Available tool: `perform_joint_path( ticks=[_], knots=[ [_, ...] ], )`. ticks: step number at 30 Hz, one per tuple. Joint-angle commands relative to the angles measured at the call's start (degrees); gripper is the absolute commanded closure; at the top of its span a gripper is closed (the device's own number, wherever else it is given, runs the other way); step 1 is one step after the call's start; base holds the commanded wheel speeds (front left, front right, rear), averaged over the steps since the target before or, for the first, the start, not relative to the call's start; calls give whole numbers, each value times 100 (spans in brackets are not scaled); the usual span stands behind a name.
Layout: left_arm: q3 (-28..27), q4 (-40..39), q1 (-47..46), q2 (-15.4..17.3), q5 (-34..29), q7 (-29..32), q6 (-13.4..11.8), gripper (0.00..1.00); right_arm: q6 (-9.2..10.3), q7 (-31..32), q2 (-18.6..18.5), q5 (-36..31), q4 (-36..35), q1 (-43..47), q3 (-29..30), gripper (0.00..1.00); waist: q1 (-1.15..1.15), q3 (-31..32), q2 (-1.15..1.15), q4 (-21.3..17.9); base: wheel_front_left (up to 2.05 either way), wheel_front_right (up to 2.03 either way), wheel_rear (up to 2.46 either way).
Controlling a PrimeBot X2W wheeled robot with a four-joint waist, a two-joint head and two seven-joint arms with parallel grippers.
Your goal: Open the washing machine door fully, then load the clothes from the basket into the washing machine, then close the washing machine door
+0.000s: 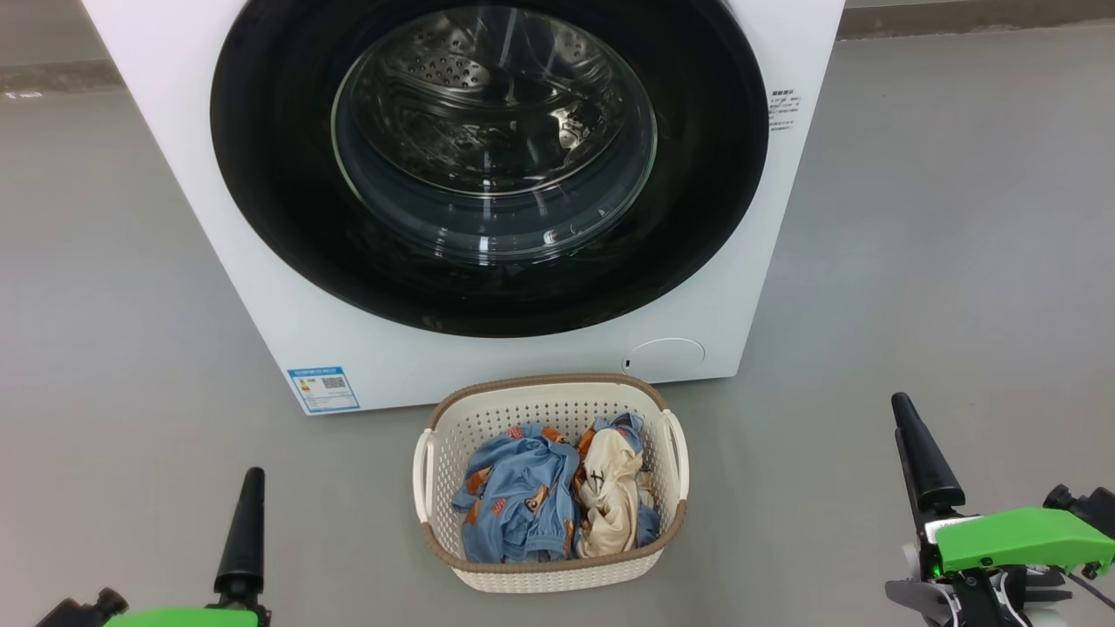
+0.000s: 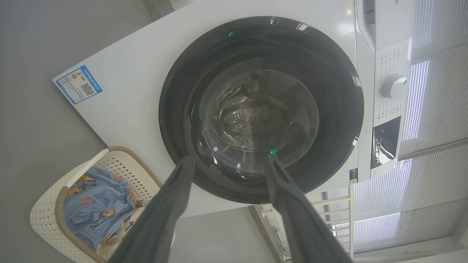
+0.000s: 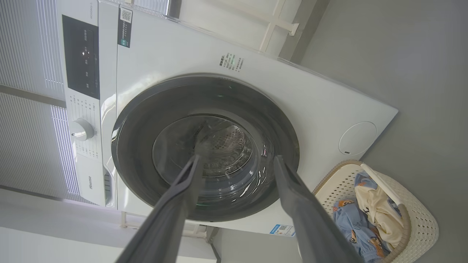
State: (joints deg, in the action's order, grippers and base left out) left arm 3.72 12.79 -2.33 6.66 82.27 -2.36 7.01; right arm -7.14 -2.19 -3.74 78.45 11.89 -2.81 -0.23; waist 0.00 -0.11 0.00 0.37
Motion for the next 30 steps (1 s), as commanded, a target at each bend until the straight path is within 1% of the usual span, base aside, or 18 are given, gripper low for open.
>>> perform_joint_path(
  ticks=[1, 17, 22, 28, 30],
  knots=[
    [-22, -159, -298, 144, -198, -68, 21, 0, -16, -81, -108, -191, -201, -291, -119, 0, 0, 1, 0, -2, 0, 0, 0],
    [65, -208, -350, 190, -1789, -341, 27, 0, -20, -352, -363, -1561, -167, -486, -579, 0, 0, -21, 0, -5, 0, 0, 0],
    [43, -198, -347, 183, -2239, -425, 29, 0, -22, -436, -455, -2126, -116, -525, -662, 0, 0, -6, 0, -4, 0, 0, 0],
    [8, -30, -333, 197, -2934, -526, 31, 0, -23, -538, -482, -2797, -17, -547, -773, 0, 0, 29, 0, 1, 0, 0, 0],
    [-7, -6, -338, 181, -3033, -543, 31, 0, -24, -555, -485, -2895, -10, -551, -792, 0, 0, 33, 0, 2, 0, 0, 0]
  ],
)
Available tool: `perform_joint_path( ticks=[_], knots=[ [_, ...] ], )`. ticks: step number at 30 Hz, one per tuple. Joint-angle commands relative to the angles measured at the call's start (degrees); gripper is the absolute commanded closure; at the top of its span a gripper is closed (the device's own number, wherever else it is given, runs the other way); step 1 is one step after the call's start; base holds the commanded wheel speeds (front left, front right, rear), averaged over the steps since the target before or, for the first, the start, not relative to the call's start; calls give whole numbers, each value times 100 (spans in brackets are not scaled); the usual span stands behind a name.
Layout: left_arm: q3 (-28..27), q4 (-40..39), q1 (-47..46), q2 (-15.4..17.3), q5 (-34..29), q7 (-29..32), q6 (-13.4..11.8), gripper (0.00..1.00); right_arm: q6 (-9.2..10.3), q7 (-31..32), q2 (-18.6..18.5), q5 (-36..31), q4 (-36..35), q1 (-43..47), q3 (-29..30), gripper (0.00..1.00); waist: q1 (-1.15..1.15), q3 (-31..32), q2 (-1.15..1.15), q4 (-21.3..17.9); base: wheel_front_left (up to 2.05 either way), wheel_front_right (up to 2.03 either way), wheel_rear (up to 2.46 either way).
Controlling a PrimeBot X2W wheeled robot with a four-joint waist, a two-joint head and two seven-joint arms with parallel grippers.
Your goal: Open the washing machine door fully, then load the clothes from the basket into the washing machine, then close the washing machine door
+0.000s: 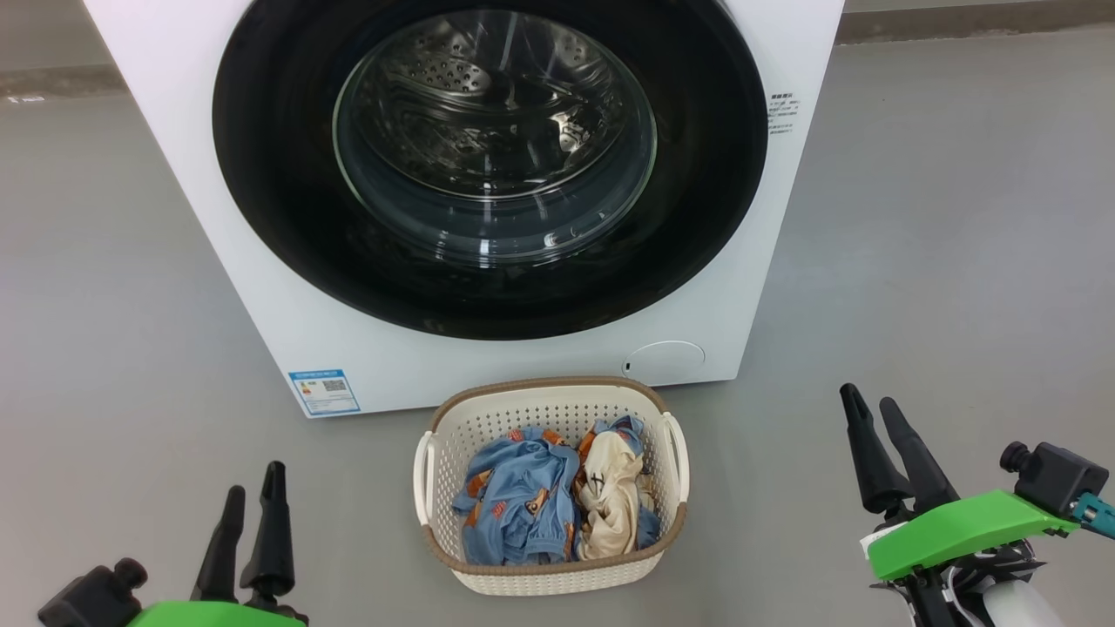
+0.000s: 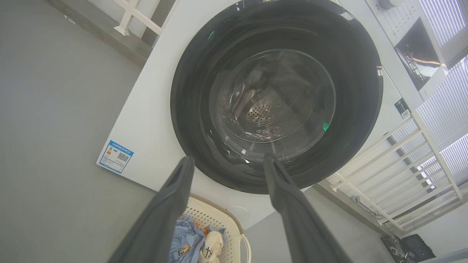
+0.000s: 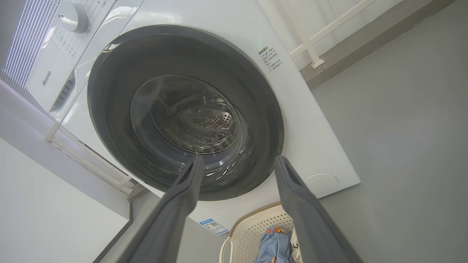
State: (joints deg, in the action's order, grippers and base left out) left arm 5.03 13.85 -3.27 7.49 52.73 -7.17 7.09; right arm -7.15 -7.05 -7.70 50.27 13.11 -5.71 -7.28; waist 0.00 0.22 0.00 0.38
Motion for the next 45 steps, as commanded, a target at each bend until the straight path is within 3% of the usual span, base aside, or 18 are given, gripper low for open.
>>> perform_joint_path(
  ticks=[1, 23, 45],
  knots=[
    [-143, -90, -249, 91, -183, -79, 24, 0, -23, -87, -93, -176, -124, -266, -108, 0, 0, 4, 0, 1, 0, 0, 0],
    [-244, 11, -359, 29, -1933, -450, 30, 0, -29, -460, -79, -1878, -33, -377, -209, 0, 0, 59, 0, 31, 0, 0, 0],
    [-147, -30, -430, 136, -2993, -783, 39, 0, -34, -795, -29, -3118, -59, -467, -156, 0, 0, 67, 0, 87, 0, 0, 0]
  ],
)
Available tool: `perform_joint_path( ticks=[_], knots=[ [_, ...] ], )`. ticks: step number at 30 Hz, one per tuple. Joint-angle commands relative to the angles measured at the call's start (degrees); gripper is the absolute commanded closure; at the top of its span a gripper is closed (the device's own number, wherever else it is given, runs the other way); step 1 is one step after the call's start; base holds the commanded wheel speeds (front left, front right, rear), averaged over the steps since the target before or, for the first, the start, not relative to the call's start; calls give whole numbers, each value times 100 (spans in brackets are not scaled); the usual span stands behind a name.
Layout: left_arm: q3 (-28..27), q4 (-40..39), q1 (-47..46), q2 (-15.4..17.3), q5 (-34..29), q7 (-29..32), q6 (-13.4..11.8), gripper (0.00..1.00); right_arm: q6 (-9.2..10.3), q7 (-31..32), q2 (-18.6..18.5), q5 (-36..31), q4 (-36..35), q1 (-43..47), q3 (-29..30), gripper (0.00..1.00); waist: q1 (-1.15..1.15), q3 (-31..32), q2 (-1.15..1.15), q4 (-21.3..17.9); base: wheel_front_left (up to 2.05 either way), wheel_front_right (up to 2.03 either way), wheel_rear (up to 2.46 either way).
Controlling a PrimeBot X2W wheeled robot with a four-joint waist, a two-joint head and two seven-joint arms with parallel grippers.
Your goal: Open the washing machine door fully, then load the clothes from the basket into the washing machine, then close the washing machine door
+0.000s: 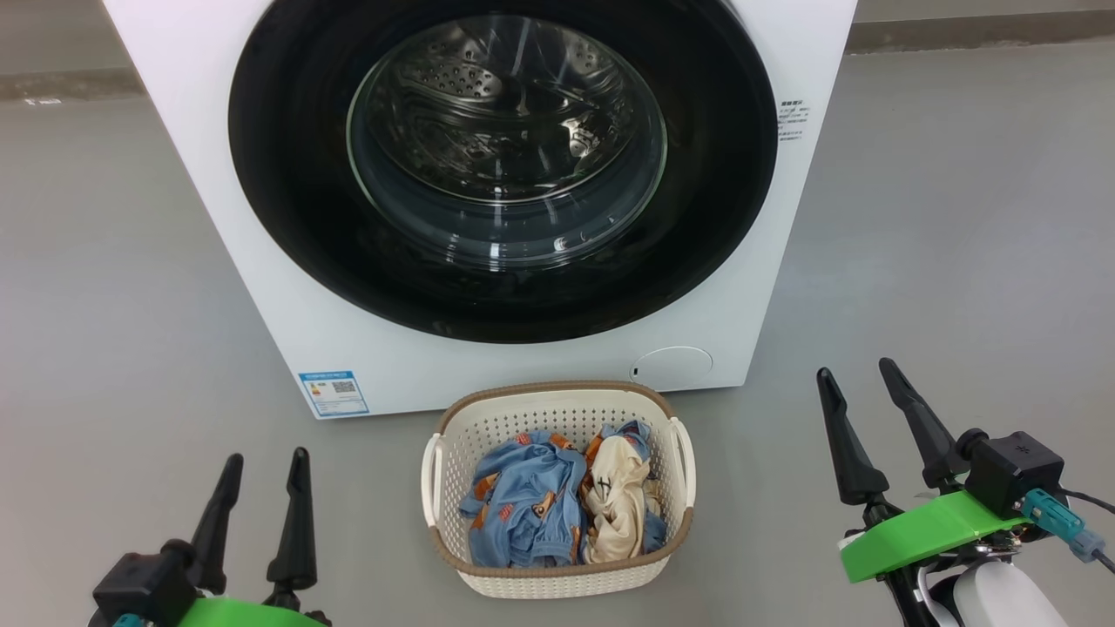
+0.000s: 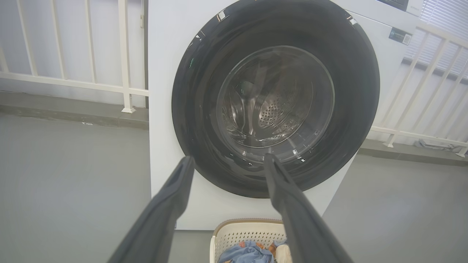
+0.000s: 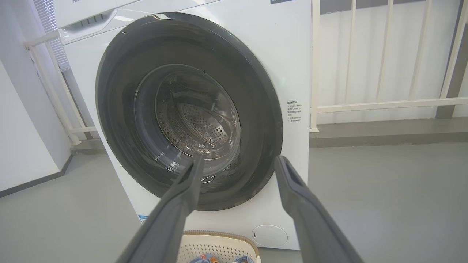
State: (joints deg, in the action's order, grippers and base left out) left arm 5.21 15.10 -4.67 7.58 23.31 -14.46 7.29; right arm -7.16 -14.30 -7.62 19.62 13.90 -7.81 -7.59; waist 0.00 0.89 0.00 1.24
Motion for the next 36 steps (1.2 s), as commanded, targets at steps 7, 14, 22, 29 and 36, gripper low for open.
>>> perform_joint_path(
  ticks=[7, 14, 22, 29, 36],
  knots=[
    [-153, -140, -285, 112, -7, -53, 19, 0, -33, -70, -4, -52, -119, -235, -61, 0, 0, 6, 0, 19, 0, 0, 0],
    [-175, -150, -276, 114, 5, -53, 19, 0, -33, -70, 10, -43, -114, -220, -45, 0, 0, 11, 0, 22, 0, 0, 0],
    [-138, -129, -282, 141, 34, -53, 20, 0, -33, -70, 14, -23, -102, -230, -43, 0, 0, -13, 0, 17, 0, 0, 0],
    [-124, -120, -289, 152, 35, -53, 20, 0, -33, -70, 17, -19, -100, -224, -43, 0, 0, -20, 0, 26, 0, 0, 0],
    [-142, -93, -304, 158, 12, -53, 20, 0, -33, -70, 5, -16, -95, -223, -58, 0, 0, -29, 0, 28, 0, 0, 0]
  ],
)
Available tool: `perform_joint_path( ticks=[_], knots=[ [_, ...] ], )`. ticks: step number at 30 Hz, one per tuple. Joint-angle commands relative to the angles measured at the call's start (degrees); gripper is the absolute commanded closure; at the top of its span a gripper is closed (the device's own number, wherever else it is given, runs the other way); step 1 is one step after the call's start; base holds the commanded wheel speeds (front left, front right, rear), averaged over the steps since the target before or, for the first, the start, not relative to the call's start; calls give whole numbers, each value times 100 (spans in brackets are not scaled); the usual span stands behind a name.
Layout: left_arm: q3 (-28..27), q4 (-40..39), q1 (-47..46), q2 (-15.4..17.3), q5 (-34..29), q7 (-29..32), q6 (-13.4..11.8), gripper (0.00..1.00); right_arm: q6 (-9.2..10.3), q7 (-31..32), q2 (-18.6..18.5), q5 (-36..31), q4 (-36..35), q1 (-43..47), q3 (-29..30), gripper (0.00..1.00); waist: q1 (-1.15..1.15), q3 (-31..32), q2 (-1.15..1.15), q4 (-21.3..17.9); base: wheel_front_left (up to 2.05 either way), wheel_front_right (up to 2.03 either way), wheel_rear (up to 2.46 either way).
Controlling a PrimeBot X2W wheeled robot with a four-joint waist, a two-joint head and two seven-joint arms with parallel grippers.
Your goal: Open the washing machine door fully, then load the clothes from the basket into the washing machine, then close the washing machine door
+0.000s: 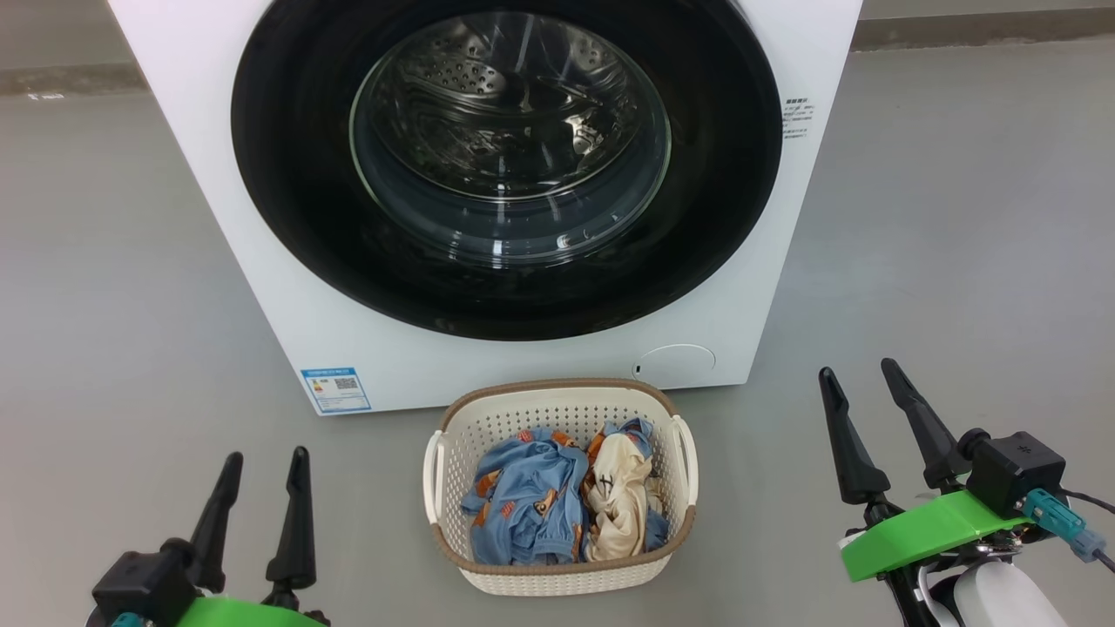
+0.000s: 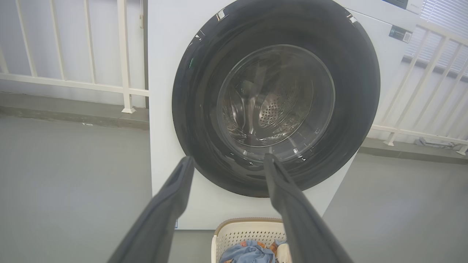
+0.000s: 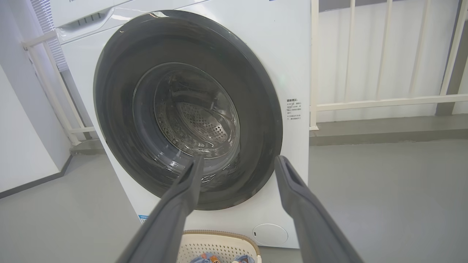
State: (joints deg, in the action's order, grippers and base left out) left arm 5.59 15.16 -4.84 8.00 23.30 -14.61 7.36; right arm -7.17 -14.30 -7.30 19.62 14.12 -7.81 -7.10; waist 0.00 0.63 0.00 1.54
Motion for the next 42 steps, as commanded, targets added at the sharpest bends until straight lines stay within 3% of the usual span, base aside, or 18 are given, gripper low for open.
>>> perform_joint_path(
  ticks=[1, 21, 42],
  knots=[
    [-187, -94, -288, 117, 0, -39, 13, 0, -32, -70, -28, -13, -114, -225, -107, 0, 0, -5, 0, -3, 0, 0, 0],
    [-165, -16, -303, 104, 40, -39, 13, 0, -32, -70, -31, 4, -98, -220, -145, 0, 0, 26, 0, -20, 10, 10, -20],
    [-45, -10, -275, 132, 224, -39, 13, 0, -32, -70, -74, 58, -36, -232, -233, 0, 0, 77, 0, -34, 99, 99, -199]
  ],
)
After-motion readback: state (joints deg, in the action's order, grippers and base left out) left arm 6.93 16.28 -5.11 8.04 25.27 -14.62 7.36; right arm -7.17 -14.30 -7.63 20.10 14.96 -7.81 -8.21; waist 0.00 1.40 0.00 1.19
